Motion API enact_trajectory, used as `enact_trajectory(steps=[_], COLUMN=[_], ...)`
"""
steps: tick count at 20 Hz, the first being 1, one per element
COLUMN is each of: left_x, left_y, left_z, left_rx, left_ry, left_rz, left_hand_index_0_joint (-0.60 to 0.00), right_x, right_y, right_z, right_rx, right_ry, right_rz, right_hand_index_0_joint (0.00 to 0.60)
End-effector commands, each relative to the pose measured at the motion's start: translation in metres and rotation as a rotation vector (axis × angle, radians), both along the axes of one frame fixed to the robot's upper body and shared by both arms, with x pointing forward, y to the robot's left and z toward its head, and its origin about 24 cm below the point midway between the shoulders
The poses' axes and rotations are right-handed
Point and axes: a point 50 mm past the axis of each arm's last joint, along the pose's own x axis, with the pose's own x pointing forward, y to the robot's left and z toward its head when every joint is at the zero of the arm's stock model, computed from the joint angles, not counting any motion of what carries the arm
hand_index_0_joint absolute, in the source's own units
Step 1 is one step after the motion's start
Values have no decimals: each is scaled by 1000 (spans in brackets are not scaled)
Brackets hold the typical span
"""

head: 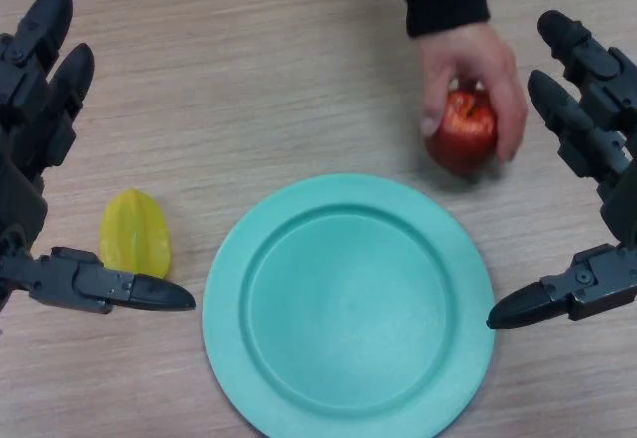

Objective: Pick up the red apple and place it on the plate

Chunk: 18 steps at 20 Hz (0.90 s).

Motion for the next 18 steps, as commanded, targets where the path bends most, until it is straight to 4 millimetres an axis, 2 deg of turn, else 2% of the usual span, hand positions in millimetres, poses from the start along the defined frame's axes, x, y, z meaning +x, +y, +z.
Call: enact_trajectory(steps=[1, 18], left_x=[-14, -22], left_y=[1, 3], left_z=[27, 23], left_rx=[49, 46], left_ry=[-178, -180], left_rz=[18, 25], left_hand_index_0_joint=[0, 0], right_x=[-12, -15], right_y=[-6, -2], right_z=[32, 34], right_rx=[-12, -33], right_ry=[-257, -260], right_rz=[-28, -27], right_hand_index_0_joint=[0, 0])
